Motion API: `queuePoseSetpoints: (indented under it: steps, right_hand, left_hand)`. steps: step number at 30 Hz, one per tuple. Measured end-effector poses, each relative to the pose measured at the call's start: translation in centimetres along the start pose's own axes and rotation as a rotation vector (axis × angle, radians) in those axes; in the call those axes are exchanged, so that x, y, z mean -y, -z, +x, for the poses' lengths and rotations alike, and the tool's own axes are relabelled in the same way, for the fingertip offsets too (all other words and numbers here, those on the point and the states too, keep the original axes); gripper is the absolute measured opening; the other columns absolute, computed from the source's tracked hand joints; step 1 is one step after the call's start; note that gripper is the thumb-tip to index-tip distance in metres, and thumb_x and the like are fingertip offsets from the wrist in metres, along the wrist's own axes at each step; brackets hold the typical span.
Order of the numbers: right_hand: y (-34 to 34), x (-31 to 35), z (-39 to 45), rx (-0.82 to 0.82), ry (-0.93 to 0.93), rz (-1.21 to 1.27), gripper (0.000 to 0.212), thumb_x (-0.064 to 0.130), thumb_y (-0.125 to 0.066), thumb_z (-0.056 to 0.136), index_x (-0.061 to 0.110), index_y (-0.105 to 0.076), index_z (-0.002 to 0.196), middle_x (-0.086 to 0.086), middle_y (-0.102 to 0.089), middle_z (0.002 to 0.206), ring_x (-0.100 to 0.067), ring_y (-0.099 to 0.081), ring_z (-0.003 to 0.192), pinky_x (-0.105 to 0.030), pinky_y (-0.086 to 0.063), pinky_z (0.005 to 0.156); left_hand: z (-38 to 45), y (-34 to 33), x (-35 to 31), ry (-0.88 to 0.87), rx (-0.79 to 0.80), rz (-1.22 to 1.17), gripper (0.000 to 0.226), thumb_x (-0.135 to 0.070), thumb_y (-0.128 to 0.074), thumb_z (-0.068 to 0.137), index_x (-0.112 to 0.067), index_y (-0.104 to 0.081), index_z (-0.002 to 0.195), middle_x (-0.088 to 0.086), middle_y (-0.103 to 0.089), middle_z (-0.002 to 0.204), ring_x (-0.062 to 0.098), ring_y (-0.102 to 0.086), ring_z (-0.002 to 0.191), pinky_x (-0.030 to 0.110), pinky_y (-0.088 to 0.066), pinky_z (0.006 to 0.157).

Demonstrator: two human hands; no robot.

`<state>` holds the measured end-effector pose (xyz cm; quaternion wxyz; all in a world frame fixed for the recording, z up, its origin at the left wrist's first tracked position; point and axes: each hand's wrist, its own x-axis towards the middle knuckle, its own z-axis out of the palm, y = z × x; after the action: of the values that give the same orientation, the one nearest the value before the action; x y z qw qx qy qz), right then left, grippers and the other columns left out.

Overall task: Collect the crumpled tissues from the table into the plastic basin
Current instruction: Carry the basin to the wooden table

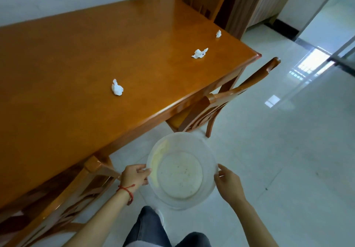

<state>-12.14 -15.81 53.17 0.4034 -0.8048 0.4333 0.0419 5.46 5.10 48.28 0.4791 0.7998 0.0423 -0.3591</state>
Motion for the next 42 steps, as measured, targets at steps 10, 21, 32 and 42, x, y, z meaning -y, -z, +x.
queuePoseSetpoints:
  steps: [10,21,32,42]
  right_hand:
    - [0.3,1.5,5.8,0.117,0.071,-0.089,0.036,0.016,-0.048,0.092,0.017,-0.049,0.128,-0.003,-0.066,0.098,-0.006,-0.055,0.070,-0.011,-0.041,0.060]
    - [1.9,3.5,14.1,0.382,0.358,-0.217,0.031,0.019,-0.048,0.093,0.020,-0.053,0.124,-0.006,-0.068,0.104,-0.009,-0.057,0.073,0.001,-0.038,0.053]
    - [1.3,5.8,17.4,0.525,0.506,-0.312,0.035,0.021,-0.045,0.094,0.018,-0.048,0.128,-0.009,-0.066,0.112,-0.018,-0.062,0.085,-0.020,-0.043,0.075]
    - [-0.3,6.8,17.5,0.492,0.483,-0.301,0.035,0.020,-0.046,0.093,0.019,-0.049,0.128,-0.009,-0.069,0.106,-0.010,-0.058,0.075,-0.005,-0.039,0.063]
  left_hand:
    - [2.4,-0.4,-0.2,0.063,-0.097,-0.061,0.009,-0.005,-0.064,0.078,-0.011,-0.063,0.072,0.020,-0.067,0.082,0.031,-0.064,0.079,0.019,-0.055,0.051]
    - [-0.2,-3.4,0.3,0.129,-0.413,-0.249,0.021,-0.007,-0.065,0.079,-0.003,-0.064,0.100,0.009,-0.067,0.084,0.023,-0.064,0.076,0.015,-0.054,0.052]
    - [-1.6,-4.6,0.4,0.152,-0.585,-0.318,0.024,-0.006,-0.064,0.080,-0.002,-0.065,0.103,0.013,-0.068,0.089,0.025,-0.065,0.077,0.023,-0.058,0.061]
    - [-0.8,-3.2,0.5,0.063,-0.556,-0.311,0.040,0.000,-0.064,0.078,-0.008,-0.060,0.117,-0.002,-0.064,0.065,0.015,-0.063,0.067,0.013,-0.054,0.054]
